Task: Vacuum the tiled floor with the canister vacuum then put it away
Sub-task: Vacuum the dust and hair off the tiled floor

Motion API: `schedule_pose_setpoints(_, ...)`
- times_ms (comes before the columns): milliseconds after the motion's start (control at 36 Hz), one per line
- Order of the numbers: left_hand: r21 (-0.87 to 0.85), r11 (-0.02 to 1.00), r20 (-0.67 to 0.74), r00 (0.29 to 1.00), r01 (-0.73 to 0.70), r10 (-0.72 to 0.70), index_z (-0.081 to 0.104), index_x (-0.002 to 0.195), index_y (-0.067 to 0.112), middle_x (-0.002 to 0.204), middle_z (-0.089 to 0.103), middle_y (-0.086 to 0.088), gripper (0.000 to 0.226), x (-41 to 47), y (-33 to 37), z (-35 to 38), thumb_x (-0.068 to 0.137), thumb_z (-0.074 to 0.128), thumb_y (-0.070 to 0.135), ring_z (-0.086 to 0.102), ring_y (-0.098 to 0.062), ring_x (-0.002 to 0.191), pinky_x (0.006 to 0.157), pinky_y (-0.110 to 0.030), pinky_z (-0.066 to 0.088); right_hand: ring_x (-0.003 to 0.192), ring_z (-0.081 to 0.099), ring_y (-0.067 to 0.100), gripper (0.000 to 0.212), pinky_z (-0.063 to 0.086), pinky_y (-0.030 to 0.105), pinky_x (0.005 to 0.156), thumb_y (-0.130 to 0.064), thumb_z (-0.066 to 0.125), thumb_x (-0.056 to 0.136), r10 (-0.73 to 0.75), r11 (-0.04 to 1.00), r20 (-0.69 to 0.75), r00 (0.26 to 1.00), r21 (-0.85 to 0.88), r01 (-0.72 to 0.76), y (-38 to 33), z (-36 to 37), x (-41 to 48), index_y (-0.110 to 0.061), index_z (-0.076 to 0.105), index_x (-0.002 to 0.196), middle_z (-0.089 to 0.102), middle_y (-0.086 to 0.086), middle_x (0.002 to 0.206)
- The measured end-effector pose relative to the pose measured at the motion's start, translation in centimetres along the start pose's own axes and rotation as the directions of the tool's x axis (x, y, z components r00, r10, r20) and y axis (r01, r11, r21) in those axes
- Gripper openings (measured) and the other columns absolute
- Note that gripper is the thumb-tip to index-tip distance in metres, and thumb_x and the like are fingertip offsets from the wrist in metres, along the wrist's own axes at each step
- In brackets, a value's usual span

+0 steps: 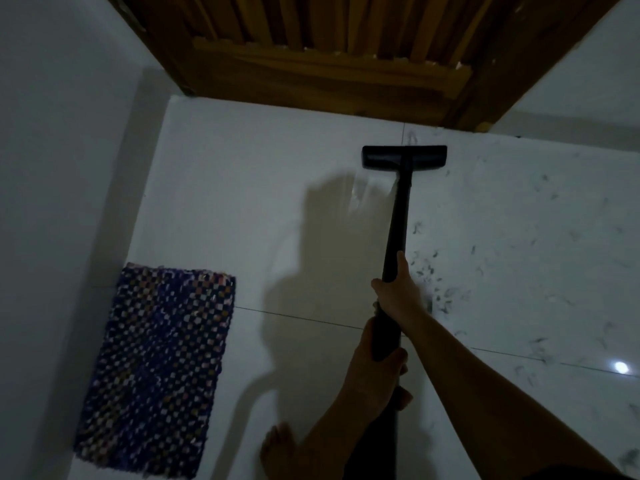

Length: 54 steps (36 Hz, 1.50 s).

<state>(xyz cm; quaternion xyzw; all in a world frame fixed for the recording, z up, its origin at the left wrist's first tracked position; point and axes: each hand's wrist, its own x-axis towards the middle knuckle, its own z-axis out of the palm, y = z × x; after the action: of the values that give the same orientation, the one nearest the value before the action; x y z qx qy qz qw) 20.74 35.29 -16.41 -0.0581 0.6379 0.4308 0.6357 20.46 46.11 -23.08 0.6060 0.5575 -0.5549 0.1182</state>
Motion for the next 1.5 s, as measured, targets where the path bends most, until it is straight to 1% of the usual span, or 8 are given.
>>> schedule_pose_setpoints(111, -0.01, 0.999, 0.006, 1.0, 0.031, -0.031, 0.043, 0.131, 0.022, 0.074, 0.05, -0.005, 0.045, 0.9, 0.0, 1.0, 0.09, 0.046, 0.003, 0.048, -0.011, 0.05, 0.041, -0.021, 0.046, 0.053, 0.055, 0.016, 0.08, 0.045, 0.024, 0.047, -0.011, 0.051, 0.091, 0.032, 0.999, -0.006, 0.999, 0.008, -0.032, 0.7, -0.7, 1.1, -0.034, 0.004, 0.151, 0.063, 0.023, 0.116)
schedule_pose_setpoints(250, -0.006, 0.999, -0.007, 0.999, 0.04, -0.04, 0.042, 0.133, 0.026, 0.073, 0.051, -0.003, 0.049, 2.7, 0.3, 2.0, 0.089, 0.049, 0.005, 0.051, -0.013, 0.055, 0.045, -0.024, 0.047, 0.052, 0.05, 0.008, 0.077, 0.034, 0.017, 0.04, -0.013, 0.05, 0.094, 0.01, 0.999, -0.014, 1.0, -0.036, -0.01, 0.0, -2.2, 2.1, -0.029, 0.002, 0.152, 0.058, 0.015, 0.126)
schedule_pose_setpoints(611, -0.001, 1.0, 0.044, 0.999, 0.002, -0.002, 0.041, 0.132, 0.026, 0.077, 0.05, -0.003, 0.047, 6.2, 3.7, 5.3, 0.091, 0.048, 0.005, 0.05, -0.011, 0.056, 0.042, -0.021, 0.044, 0.055, 0.051, 0.013, 0.077, 0.038, 0.021, 0.044, -0.014, 0.049, 0.093, -0.007, 1.0, -0.063, 0.998, -0.029, 0.005, -2.7, -7.1, 4.8, -0.031, 0.002, 0.152, 0.057, 0.02, 0.128)
schedule_pose_setpoints(972, 0.043, 0.998, 0.125, 0.99, 0.055, -0.06, 0.037, 0.138, 0.025, 0.083, 0.05, 0.0, 0.053, 5.9, 3.0, 10.4, 0.09, 0.049, 0.006, 0.052, -0.011, 0.064, 0.042, -0.02, 0.045, 0.057, 0.045, 0.01, 0.076, 0.035, 0.02, 0.046, -0.016, 0.05, 0.094, 0.066, 0.998, -0.151, 0.986, -0.008, -0.067, 0.6, -12.3, 4.0, -0.029, 0.004, 0.152, 0.054, 0.019, 0.13)
schedule_pose_setpoints(1194, 0.095, 0.993, 0.105, 0.992, 0.066, -0.076, 0.038, 0.137, 0.026, 0.084, 0.051, -0.002, 0.05, 4.1, 1.7, 10.2, 0.091, 0.048, 0.009, 0.053, -0.012, 0.064, 0.043, -0.02, 0.045, 0.057, 0.044, 0.011, 0.075, 0.035, 0.019, 0.046, -0.015, 0.048, 0.095, 0.077, 0.997, -0.122, 0.99, 0.024, -0.074, 2.1, -11.8, 2.3, -0.028, 0.002, 0.152, 0.054, 0.018, 0.129)
schedule_pose_setpoints(1306, 0.095, 0.993, 0.074, 0.994, 0.072, -0.079, 0.039, 0.137, 0.026, 0.08, 0.051, -0.003, 0.05, 2.7, 1.0, 9.0, 0.092, 0.048, 0.006, 0.05, -0.012, 0.056, 0.04, -0.019, 0.045, 0.061, 0.052, 0.016, 0.077, 0.045, 0.024, 0.052, -0.015, 0.049, 0.094, 0.088, 0.996, -0.098, 0.991, 0.034, -0.086, 2.5, -10.0, 1.3, -0.029, 0.001, 0.152, 0.056, 0.018, 0.127)
schedule_pose_setpoints(1417, 0.079, 0.993, 0.043, 0.994, 0.092, -0.096, 0.044, 0.129, 0.021, 0.072, 0.05, -0.005, 0.042, 1.0, 0.5, 8.1, 0.091, 0.048, 0.004, 0.049, -0.013, 0.053, 0.039, -0.02, 0.042, 0.056, 0.047, 0.011, 0.076, 0.034, 0.019, 0.042, -0.013, 0.049, 0.094, 0.095, 0.995, -0.074, 0.993, 0.043, -0.092, 3.2, -8.5, 0.1, -0.028, 0.002, 0.152, 0.054, 0.019, 0.13)
schedule_pose_setpoints(1500, 0.075, 0.993, 0.043, 0.995, 0.091, -0.095, 0.045, 0.126, 0.023, 0.072, 0.049, -0.005, 0.042, -0.2, -0.2, 7.8, 0.09, 0.048, 0.003, 0.049, -0.014, 0.055, 0.039, -0.02, 0.042, 0.057, 0.048, 0.012, 0.077, 0.038, 0.022, 0.046, -0.014, 0.049, 0.093, 0.094, 0.995, -0.065, 0.993, 0.04, -0.092, 3.8, -7.9, -1.0, -0.028, 0.001, 0.152, 0.054, 0.02, 0.13)
